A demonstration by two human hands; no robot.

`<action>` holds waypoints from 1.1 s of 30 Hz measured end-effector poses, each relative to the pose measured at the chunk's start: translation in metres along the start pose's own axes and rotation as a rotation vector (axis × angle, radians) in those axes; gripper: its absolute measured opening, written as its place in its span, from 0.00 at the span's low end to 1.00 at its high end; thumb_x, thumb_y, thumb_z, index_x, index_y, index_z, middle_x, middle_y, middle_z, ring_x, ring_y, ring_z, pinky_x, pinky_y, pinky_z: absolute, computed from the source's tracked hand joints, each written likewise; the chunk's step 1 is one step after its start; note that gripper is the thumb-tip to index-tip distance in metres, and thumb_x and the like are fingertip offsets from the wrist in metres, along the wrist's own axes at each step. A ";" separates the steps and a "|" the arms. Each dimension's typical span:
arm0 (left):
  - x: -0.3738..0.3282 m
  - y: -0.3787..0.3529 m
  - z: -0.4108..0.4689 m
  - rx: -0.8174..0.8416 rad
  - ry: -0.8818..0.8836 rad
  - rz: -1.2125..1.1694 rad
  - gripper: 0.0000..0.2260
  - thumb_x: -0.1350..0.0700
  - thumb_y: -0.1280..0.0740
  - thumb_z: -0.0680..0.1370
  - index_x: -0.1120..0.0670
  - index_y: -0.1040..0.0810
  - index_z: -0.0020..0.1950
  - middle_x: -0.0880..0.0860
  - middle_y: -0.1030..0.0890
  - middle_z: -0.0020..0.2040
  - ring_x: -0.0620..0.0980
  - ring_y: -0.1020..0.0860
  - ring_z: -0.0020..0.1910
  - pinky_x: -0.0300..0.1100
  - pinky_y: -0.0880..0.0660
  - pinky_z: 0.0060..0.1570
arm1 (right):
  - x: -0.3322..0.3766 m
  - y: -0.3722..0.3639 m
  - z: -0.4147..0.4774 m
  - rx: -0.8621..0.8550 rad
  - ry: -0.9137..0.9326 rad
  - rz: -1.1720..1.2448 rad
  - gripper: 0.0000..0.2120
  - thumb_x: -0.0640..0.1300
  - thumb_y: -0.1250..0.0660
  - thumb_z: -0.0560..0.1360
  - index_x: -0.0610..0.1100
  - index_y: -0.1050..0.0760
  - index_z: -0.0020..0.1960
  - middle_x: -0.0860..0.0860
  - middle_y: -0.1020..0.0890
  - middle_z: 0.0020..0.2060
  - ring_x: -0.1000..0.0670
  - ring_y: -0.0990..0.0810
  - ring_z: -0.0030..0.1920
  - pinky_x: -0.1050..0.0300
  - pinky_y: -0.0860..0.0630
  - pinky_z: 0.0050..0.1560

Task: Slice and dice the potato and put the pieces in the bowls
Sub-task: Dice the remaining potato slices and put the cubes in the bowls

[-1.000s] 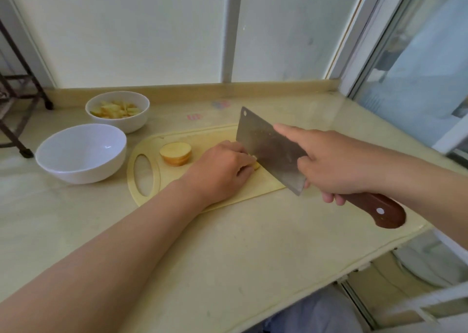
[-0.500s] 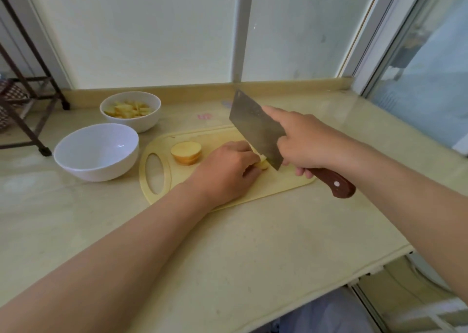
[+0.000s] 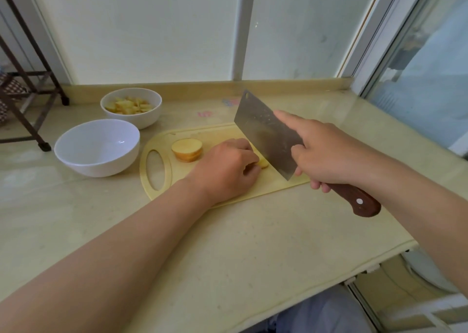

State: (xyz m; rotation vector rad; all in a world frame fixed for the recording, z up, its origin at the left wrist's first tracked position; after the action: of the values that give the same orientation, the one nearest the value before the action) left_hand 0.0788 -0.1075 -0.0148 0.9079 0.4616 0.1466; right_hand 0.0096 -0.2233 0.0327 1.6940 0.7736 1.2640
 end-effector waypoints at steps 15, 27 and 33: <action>0.004 0.002 -0.001 0.002 -0.030 -0.065 0.07 0.58 0.31 0.74 0.58 0.14 0.44 0.54 0.18 0.42 0.53 0.20 0.40 0.47 0.22 0.40 | 0.007 -0.014 -0.006 0.096 -0.028 -0.035 0.38 0.38 0.46 0.82 0.68 0.53 0.82 0.46 0.19 0.44 0.47 0.17 0.26 0.48 0.16 0.29; 0.000 0.008 -0.006 -0.030 -0.070 -0.034 0.04 0.60 0.29 0.73 0.59 0.15 0.44 0.55 0.19 0.42 0.52 0.23 0.37 0.44 0.25 0.39 | 0.024 -0.008 0.040 -0.008 -0.022 0.020 0.42 0.34 0.46 0.77 0.67 0.52 0.82 0.48 0.19 0.52 0.48 0.15 0.29 0.53 0.18 0.28; 0.004 0.007 -0.005 -0.024 -0.062 -0.043 0.03 0.59 0.29 0.74 0.58 0.16 0.43 0.54 0.20 0.43 0.51 0.23 0.40 0.45 0.24 0.40 | 0.014 0.003 0.015 -0.020 -0.017 0.036 0.40 0.36 0.46 0.80 0.70 0.52 0.81 0.48 0.22 0.55 0.51 0.17 0.25 0.50 0.15 0.31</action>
State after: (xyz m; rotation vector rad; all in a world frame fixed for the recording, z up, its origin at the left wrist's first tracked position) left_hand 0.0804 -0.0981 -0.0131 0.8755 0.4205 0.0842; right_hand 0.0279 -0.2169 0.0390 1.7078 0.7214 1.2757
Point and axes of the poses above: each hand's wrist, its own z-axis towards the middle knuckle, its own y-axis out of the back of the hand, x = y × z, the point moved 8 cm from there along z, towards the middle knuckle
